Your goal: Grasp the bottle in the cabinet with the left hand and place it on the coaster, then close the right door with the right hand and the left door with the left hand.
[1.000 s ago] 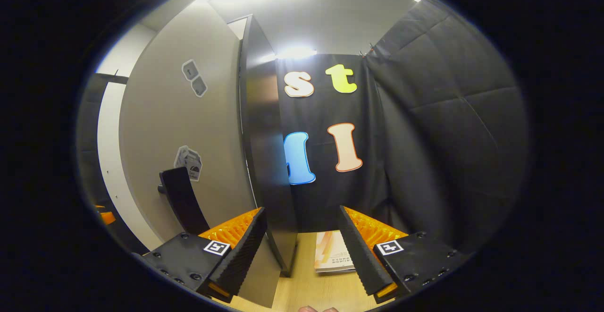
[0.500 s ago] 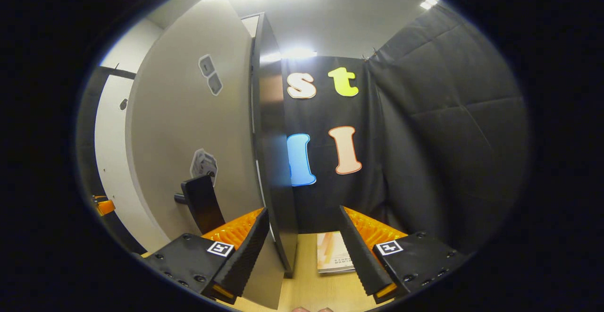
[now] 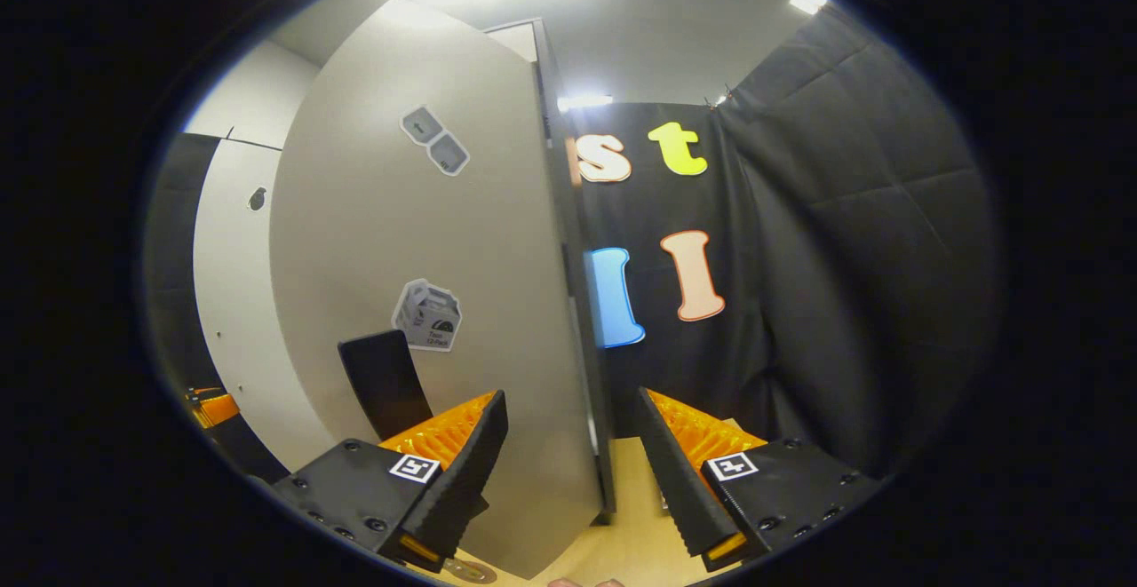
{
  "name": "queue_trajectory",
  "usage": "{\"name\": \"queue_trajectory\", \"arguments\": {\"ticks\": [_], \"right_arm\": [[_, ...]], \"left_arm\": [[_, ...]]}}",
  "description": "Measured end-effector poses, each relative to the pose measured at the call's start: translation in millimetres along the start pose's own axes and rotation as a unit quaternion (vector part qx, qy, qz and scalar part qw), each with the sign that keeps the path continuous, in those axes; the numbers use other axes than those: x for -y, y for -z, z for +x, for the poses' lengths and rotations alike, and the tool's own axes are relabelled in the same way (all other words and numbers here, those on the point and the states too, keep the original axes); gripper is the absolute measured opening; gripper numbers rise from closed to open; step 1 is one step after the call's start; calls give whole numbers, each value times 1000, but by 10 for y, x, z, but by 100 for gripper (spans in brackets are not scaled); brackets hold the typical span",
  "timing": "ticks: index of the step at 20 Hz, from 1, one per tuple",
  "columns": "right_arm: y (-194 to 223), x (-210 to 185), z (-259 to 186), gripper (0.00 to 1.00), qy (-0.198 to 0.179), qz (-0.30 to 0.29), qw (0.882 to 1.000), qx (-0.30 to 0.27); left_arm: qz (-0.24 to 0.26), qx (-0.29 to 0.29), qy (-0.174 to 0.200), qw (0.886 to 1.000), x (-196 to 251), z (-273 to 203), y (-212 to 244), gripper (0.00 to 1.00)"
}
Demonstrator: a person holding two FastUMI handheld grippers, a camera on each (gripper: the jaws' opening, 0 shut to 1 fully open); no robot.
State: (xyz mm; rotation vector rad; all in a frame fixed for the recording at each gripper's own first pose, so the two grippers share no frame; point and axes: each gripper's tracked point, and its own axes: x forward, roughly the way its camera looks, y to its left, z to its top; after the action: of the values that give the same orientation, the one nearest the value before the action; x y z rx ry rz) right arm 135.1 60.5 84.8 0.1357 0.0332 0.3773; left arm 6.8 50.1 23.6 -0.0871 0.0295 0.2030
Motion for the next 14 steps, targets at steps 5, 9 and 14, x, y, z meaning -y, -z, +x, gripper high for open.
{"name": "queue_trajectory", "arguments": {"ticks": [5,9,14], "right_arm": [[264,-480,225,92,-52,4,998,-39],[353,-467,196,95,-48,-9,998,-38],[441,-516,177,95,-38,-9,998,-45]], "left_arm": [[-11,-2,-44,999,-470,-202,50,91],[-18,4,-87,996,-931,-404,10,91],[-32,18,-118,992,-1510,-565,-57,91]]}}
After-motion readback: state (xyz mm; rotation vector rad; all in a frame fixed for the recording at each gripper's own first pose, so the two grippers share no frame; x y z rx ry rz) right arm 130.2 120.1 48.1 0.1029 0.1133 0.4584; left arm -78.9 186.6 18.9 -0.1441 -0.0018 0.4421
